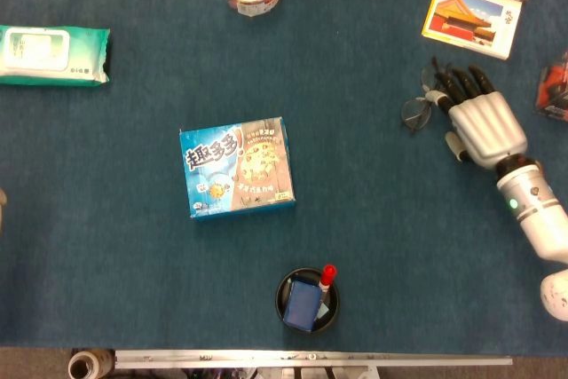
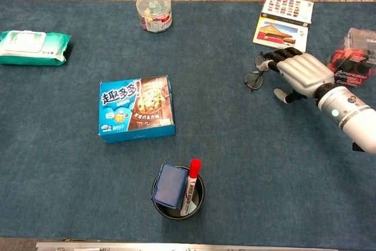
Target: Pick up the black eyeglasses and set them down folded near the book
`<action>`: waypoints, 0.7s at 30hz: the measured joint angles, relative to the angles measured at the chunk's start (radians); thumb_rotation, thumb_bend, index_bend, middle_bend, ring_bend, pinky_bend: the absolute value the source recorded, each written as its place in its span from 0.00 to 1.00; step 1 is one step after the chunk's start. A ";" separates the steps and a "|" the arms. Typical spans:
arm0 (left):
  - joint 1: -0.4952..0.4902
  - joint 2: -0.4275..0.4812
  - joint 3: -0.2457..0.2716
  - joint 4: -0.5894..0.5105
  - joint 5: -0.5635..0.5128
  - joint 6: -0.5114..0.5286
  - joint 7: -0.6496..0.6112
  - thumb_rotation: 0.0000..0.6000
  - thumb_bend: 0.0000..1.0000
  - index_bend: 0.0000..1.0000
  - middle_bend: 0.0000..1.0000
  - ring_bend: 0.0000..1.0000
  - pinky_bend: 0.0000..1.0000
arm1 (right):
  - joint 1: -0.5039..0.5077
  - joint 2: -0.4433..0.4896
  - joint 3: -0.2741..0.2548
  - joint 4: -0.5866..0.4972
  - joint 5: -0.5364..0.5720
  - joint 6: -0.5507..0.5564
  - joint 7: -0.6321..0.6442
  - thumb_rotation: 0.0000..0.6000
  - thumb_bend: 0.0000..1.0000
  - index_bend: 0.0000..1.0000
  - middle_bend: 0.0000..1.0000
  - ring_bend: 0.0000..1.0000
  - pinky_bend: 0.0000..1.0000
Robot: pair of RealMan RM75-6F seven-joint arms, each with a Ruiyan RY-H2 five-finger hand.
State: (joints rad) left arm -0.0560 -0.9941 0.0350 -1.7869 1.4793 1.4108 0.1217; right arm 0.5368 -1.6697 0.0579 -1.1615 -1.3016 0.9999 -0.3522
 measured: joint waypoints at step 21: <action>-0.003 -0.004 -0.002 0.003 -0.008 -0.008 0.006 1.00 0.48 0.52 0.45 0.37 0.46 | -0.006 0.154 0.002 -0.205 -0.101 0.108 -0.091 1.00 0.39 0.23 0.12 0.00 0.05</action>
State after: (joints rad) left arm -0.0594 -0.9981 0.0330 -1.7843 1.4716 1.4027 0.1275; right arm 0.5305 -1.5154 0.0594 -1.3667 -1.4028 1.1074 -0.4435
